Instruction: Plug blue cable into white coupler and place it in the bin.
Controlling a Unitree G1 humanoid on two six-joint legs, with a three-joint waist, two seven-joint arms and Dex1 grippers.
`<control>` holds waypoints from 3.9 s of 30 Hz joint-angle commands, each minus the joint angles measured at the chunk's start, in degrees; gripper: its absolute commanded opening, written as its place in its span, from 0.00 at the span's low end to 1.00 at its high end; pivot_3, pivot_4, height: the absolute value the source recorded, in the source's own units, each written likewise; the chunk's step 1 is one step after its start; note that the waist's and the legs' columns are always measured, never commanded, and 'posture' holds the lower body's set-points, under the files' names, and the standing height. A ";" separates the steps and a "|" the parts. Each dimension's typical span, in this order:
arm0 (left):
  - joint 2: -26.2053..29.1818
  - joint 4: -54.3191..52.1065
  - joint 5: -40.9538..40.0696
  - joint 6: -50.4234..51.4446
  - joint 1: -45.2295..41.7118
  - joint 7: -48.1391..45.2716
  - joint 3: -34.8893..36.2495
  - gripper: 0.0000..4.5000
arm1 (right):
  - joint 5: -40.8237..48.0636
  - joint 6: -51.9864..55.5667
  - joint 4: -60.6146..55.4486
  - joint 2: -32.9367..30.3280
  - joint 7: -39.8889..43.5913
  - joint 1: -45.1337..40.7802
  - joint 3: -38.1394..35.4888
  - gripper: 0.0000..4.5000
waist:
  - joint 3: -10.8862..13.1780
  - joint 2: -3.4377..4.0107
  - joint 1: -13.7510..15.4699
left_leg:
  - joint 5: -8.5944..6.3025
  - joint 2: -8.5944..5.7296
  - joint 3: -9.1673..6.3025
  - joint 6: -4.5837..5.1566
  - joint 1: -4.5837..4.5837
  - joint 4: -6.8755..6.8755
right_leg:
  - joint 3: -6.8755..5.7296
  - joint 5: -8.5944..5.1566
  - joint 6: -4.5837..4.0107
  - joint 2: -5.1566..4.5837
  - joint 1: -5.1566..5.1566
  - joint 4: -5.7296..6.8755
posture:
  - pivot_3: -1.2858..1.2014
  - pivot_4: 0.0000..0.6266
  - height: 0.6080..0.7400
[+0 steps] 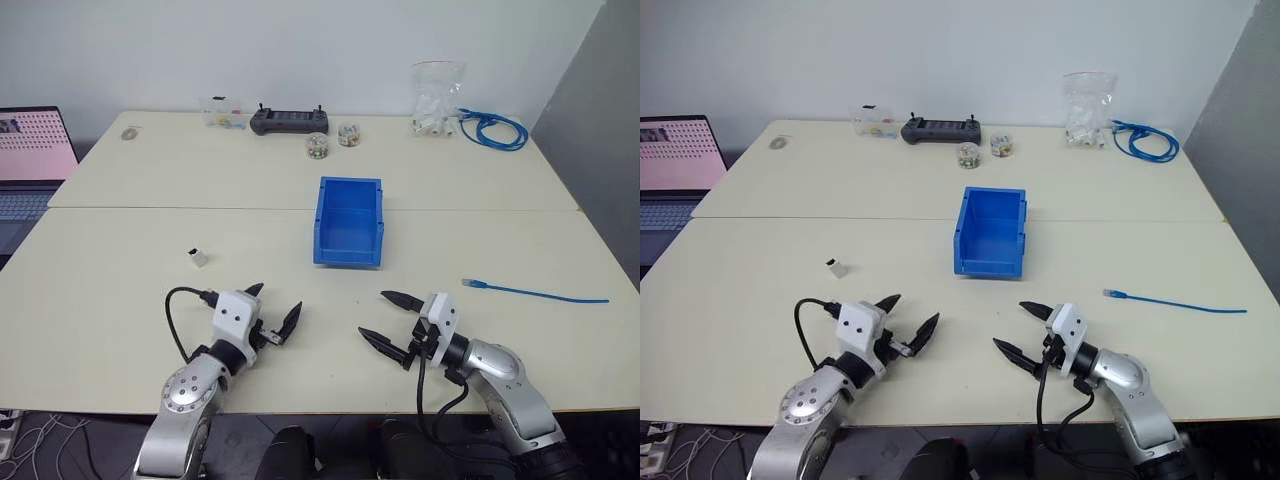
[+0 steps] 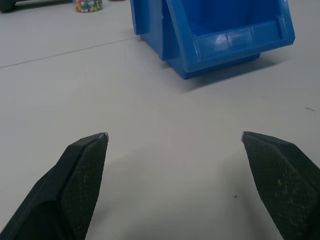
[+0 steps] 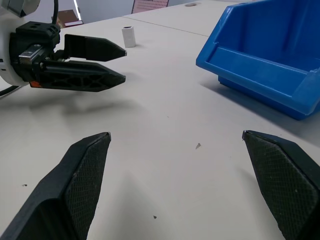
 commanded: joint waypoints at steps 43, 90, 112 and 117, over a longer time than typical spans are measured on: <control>10.19 0.08 -8.54 10.75 -23.46 -26.77 -14.88 1.00 | 5.08 18.81 1.36 -30.91 7.77 -4.66 -20.59 1.00 | 0.08 0.07 0.56 | 0.00 -0.04 0.04 0.02 -0.09 0.00 | 0.00 -0.02 0.05 0.07 0.00 -0.11 | 0.52 0.24 1.00; 27.95 -1.18 -8.32 7.80 -11.56 -36.15 -1.78 1.00 | -10.40 11.91 3.88 -19.05 30.00 -29.78 8.11 0.03 | 0.20 0.16 -0.64 | 0.01 -0.01 -0.04 0.00 -0.04 0.09 | -0.01 0.14 -0.23 0.02 -0.06 0.18 | 0.52 0.24 1.00; 31.29 6.33 -4.40 -4.69 -4.54 -38.67 2.08 1.00 | -16.90 14.86 19.89 6.22 18.42 -40.80 18.07 0.61 | 0.24 0.18 -0.33 | 0.01 0.02 -0.02 -0.01 -0.22 0.03 | -0.04 0.13 -0.33 0.03 -0.42 0.28 | 0.52 0.24 1.00; 25.98 7.71 -4.29 -4.41 -9.12 -37.93 -1.99 1.00 | -10.17 24.69 1.25 -3.03 21.77 -32.97 11.51 0.79 | 0.22 0.16 0.65 | 0.01 -0.05 -0.04 0.00 -0.39 0.07 | -0.06 0.14 -0.31 -0.03 -0.49 0.26 | 0.52 0.24 1.00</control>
